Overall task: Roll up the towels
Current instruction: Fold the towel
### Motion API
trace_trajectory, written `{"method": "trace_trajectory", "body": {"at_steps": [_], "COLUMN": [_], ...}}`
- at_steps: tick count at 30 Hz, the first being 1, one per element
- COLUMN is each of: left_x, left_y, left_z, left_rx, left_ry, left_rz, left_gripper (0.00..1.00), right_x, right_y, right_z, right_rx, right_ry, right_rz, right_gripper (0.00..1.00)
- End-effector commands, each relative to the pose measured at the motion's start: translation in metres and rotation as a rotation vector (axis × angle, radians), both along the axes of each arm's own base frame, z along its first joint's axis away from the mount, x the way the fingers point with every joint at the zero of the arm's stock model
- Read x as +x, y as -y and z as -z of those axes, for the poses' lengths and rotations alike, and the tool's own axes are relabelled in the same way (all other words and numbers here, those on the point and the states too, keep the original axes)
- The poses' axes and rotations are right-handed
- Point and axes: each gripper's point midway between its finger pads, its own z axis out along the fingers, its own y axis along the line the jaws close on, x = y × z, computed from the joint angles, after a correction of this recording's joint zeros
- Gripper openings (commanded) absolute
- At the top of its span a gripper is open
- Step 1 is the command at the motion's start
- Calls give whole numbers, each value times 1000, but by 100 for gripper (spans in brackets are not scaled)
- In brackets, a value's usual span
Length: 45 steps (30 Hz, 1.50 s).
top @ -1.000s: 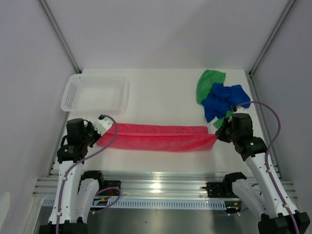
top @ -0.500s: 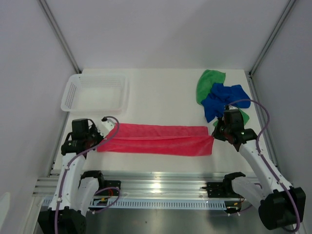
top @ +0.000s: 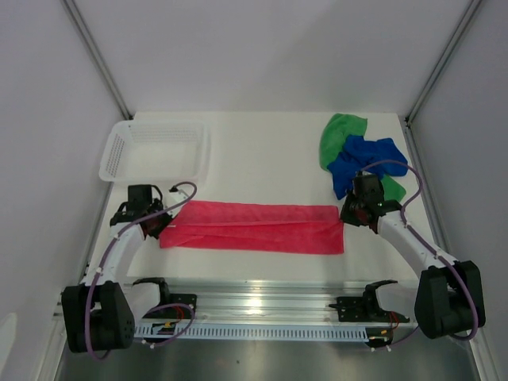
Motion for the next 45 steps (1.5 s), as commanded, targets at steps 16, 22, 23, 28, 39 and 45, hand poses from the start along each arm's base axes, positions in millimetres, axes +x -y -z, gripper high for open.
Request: {"method": "trace_trajectory", "body": {"at_steps": [16,22,23,28,39,45], "left_x": [76,89,91,99,106,109], "left_y": [-12,-13,-13,-12,-15,-16], "left_z": [-49,-45,-46,-41,-14,-3], "left_rx": [-42,-52,-53,-69,-63,-66], "left_ry": [166,148,148,138,75,50], "left_rz": [-135,-146,-148,-162,-177,-191], "left_gripper": [1,1,1,1,1,4], "right_x": [50,67,69,88,97,101], "right_y": [1,1,1,-1,2,2], "right_z": [-19,-11,-9,-16,29,40], "right_rx": [-46,-70,-71,-79,-106,-110], "right_ry": [96,73,67,89,-1,-7], "right_rz": [-3,-16,-14,-18,-42,-55], "right_gripper": [0,0,0,0,0,0]}}
